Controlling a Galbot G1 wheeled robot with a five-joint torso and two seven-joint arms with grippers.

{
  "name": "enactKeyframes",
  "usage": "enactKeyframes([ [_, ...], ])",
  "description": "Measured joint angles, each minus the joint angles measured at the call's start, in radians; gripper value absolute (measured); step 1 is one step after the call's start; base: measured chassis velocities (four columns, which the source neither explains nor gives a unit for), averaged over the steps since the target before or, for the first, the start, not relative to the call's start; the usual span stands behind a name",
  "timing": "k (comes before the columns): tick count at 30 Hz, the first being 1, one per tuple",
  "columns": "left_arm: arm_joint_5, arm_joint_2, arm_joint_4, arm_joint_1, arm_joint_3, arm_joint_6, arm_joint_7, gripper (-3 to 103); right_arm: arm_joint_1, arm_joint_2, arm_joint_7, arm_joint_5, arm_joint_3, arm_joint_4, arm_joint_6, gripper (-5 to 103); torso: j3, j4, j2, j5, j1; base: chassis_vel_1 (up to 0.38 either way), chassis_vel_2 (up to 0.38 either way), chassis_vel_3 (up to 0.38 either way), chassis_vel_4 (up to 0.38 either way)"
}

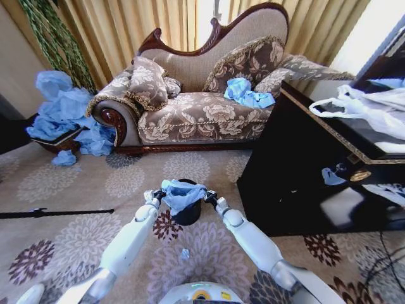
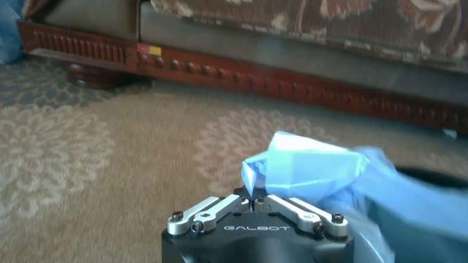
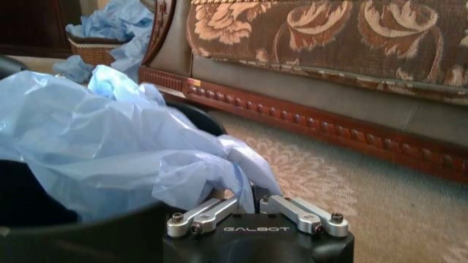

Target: Place a garbage bag over the trash bin.

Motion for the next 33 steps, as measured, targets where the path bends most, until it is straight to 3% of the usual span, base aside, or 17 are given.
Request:
enactKeyframes([
  [8, -0.024, -0.013, -0.026, -0.025, -0.015, 0.005, -0.061, 0, 0.028, -0.007, 0.001, 0.023, -0.004, 0.010, -0.015, 0, 0.000, 0.0001, 0.000, -0.0001, 0.000, 0.000, 0.000, 0.000, 0.000],
  [17, -0.011, 0.012, -0.180, 0.050, -0.046, 0.010, -0.146, 0, 0.025, -0.064, 0.030, 0.052, -0.008, 0.118, -0.058, 0, 0.000, 0.0001, 0.000, 0.0000, 0.000, 0.000, 0.000, 0.000, 0.000],
  [25, -0.021, -0.006, -0.145, -0.014, -0.047, -0.005, -0.215, 0, 0.059, -0.036, 0.045, 0.036, 0.004, 0.063, -0.060, 0, 0.000, 0.0000, 0.000, 0.0000, 0.000, 0.000, 0.000, 0.000, 0.000],
  [33, -0.012, -0.033, -0.047, -0.068, -0.030, 0.012, -0.202, 0, 0.080, -0.016, 0.024, 0.007, 0.000, -0.017, -0.054, 0, 0.000, 0.0000, 0.000, 0.0000, 0.000, 0.000, 0.000, 0.000, 0.000],
])
